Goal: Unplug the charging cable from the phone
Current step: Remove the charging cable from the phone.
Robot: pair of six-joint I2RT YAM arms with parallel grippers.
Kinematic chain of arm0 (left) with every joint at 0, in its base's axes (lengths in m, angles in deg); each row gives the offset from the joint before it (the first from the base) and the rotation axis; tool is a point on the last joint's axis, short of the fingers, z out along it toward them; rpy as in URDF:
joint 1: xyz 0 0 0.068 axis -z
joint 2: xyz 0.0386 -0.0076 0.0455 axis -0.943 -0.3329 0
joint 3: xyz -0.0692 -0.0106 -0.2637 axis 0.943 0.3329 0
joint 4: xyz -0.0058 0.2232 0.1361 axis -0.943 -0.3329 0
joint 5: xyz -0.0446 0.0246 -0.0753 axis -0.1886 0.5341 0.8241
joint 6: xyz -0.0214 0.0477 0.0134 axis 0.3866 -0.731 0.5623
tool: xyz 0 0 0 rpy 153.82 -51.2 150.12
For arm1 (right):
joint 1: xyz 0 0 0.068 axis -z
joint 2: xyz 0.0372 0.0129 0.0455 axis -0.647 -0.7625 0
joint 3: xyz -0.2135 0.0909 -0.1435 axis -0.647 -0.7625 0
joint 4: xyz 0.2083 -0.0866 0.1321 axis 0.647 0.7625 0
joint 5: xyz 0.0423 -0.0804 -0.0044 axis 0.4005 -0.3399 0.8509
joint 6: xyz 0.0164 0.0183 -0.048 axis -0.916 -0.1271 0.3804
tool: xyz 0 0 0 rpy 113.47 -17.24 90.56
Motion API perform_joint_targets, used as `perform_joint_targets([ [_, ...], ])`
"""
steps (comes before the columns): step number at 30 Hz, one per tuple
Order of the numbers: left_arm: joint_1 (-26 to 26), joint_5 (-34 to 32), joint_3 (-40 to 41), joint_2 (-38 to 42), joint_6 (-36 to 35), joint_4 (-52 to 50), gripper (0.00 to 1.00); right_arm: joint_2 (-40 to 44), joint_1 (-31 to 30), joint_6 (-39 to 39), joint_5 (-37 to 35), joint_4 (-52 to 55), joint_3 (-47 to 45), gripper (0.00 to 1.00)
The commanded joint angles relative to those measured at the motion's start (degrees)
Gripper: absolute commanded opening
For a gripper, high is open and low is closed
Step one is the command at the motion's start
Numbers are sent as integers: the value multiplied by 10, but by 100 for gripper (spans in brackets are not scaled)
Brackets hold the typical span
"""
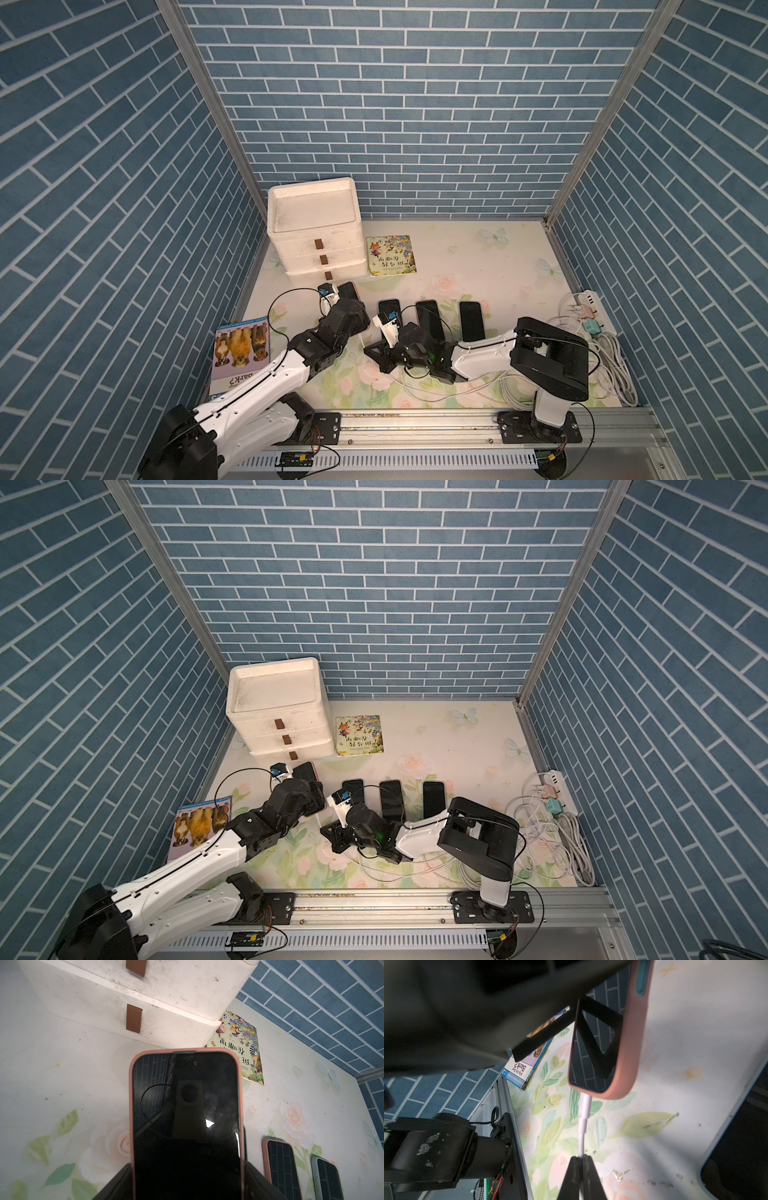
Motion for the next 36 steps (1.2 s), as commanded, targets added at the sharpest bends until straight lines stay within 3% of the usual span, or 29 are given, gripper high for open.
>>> perform_joint_targets([
  [1,3,-21,-1,13,2,18,0,-7,0,5,3,1,7,6],
  [13,3,-31,0,27,3,19,0,-8,-1,4,7,-12,-5,0],
  [29,3,-50,-6,38,5,4,0,-21,-4,5,7,-19,-7,0],
  [36,3,-95,-12,43,13,-43,0,-37,-4,6,8,-13,2,1],
])
